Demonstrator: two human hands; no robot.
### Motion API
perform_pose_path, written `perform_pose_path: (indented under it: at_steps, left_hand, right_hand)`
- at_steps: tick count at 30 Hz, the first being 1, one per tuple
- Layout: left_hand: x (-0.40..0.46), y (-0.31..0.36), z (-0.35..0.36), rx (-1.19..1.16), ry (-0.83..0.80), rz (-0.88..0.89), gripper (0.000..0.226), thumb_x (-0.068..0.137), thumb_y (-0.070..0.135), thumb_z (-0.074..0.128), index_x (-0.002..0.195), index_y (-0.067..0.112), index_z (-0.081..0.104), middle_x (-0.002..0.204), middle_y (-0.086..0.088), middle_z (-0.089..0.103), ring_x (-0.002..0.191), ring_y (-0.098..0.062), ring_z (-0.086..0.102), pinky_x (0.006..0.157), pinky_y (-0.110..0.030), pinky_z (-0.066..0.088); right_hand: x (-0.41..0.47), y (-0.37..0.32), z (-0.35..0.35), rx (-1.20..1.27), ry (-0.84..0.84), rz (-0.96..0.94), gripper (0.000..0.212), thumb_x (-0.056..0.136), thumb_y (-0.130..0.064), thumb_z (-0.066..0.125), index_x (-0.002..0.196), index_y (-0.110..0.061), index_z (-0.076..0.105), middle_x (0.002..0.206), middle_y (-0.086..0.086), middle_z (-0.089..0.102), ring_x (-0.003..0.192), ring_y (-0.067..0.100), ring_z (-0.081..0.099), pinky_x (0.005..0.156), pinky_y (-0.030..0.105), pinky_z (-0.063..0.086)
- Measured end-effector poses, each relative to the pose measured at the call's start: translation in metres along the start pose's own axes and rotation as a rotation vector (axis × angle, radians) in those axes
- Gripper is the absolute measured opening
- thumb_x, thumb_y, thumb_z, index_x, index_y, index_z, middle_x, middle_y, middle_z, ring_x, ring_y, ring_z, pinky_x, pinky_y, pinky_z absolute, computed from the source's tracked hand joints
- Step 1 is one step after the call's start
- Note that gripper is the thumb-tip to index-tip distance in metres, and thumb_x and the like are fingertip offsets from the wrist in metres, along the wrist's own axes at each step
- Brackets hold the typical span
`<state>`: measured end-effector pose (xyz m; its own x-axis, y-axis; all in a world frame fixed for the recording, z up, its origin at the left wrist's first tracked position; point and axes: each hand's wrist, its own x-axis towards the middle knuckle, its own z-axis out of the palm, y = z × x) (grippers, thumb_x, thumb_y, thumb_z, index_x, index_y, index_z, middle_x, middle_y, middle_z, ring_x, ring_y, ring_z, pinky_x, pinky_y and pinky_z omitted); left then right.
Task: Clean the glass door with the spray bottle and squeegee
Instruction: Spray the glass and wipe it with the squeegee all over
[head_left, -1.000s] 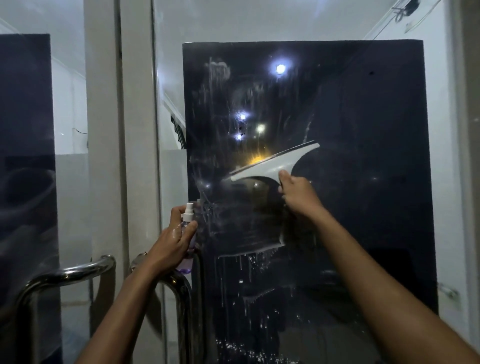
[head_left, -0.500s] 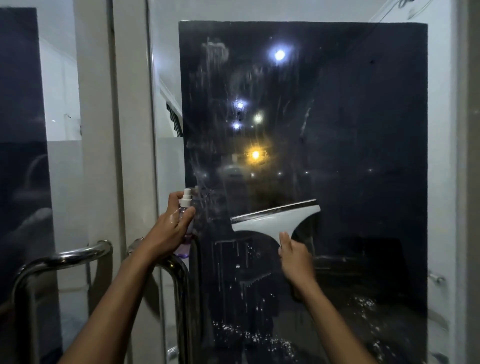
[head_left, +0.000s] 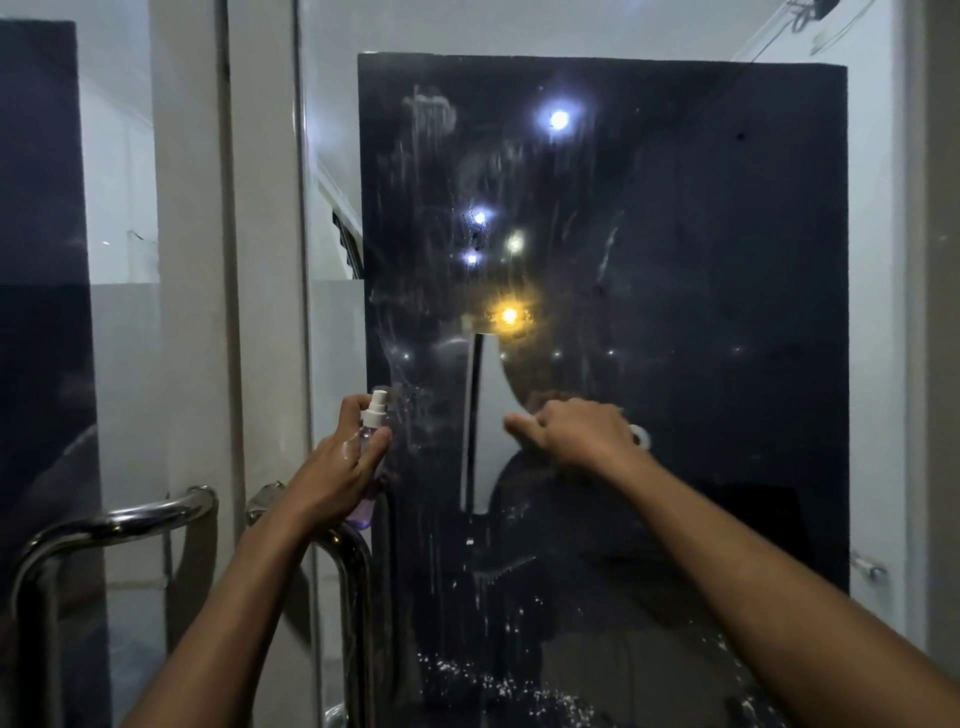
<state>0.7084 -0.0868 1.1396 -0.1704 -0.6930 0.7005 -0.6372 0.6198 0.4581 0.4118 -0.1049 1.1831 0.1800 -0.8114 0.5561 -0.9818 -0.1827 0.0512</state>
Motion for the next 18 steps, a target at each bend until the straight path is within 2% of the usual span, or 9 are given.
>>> perform_pose_path:
  at_steps: [5, 10, 15, 18]
  left_hand:
    - [0.001, 0.000, 0.000, -0.001, -0.025, -0.015, 0.021, 0.107, 0.039, 0.038, 0.126, 0.036, 0.029, 0.083, -0.005, 0.069, 0.066, -0.018, 0.071, 0.065, -0.039, 0.058]
    - [0.000, 0.000, -0.001, -0.007, -0.030, -0.010, 0.022, 0.106, 0.042, 0.037, 0.125, 0.038, 0.029, 0.086, -0.007, 0.069, 0.067, -0.017, 0.072, 0.063, -0.034, 0.057]
    - [0.000, 0.008, -0.003, -0.012, 0.032, 0.012, 0.046, 0.094, 0.059, 0.033, 0.135, 0.040, 0.023, 0.095, -0.002, 0.068, 0.069, -0.015, 0.072, 0.065, -0.036, 0.060]
    - [0.005, 0.020, -0.006, 0.010, 0.101, 0.073, 0.047, 0.096, 0.060, 0.032, 0.140, 0.057, 0.017, 0.099, 0.004, 0.065, 0.067, -0.010, 0.071, 0.061, -0.025, 0.055]
  right_hand:
    - [-0.018, 0.088, -0.007, -0.011, -0.037, 0.145, 0.084, 0.086, -0.086, 0.010, 0.114, -0.033, 0.069, 0.121, 0.000, 0.067, 0.092, 0.021, 0.061, 0.077, 0.041, 0.044]
    - [-0.035, 0.126, -0.016, -0.028, -0.058, 0.220, 0.083, 0.085, -0.086, 0.009, 0.111, -0.033, 0.066, 0.106, -0.001, 0.068, 0.086, 0.017, 0.061, 0.074, 0.039, 0.042]
    - [-0.043, 0.116, -0.022, 0.018, 0.024, 0.147, 0.077, 0.082, -0.087, 0.008, 0.086, -0.033, 0.064, 0.080, -0.010, 0.062, 0.072, 0.009, 0.057, 0.069, 0.037, 0.041]
    - [-0.039, 0.100, -0.031, 0.128, 0.071, 0.125, 0.075, 0.083, -0.086, 0.011, 0.084, -0.033, 0.064, 0.080, -0.013, 0.060, 0.071, 0.005, 0.054, 0.067, 0.036, 0.037]
